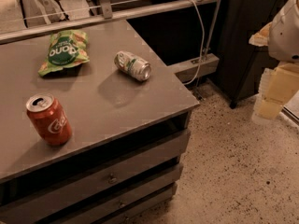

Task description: Place 7up can upright

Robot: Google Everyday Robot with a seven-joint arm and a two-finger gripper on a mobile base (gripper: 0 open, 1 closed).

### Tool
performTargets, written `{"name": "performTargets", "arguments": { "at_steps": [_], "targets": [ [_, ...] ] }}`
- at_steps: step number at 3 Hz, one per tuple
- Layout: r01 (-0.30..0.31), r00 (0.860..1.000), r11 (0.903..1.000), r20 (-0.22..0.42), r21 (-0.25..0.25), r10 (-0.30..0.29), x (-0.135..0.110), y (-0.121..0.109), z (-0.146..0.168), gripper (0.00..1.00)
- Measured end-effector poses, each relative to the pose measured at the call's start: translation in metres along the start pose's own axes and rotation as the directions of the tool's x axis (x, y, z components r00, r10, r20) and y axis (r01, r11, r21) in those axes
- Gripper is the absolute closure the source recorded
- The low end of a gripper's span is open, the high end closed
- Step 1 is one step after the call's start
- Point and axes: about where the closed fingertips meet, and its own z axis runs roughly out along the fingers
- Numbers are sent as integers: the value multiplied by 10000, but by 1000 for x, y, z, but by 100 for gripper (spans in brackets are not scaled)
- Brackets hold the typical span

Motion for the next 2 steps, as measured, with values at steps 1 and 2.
{"name": "performTargets", "arguments": {
  "at_steps": [1, 2],
  "targets": [
    [0, 10000, 10000, 1, 2, 0, 0, 0, 0, 0],
    [106, 9997, 9998, 238, -173, -102, -12, -13, 10, 0]
  ]
}}
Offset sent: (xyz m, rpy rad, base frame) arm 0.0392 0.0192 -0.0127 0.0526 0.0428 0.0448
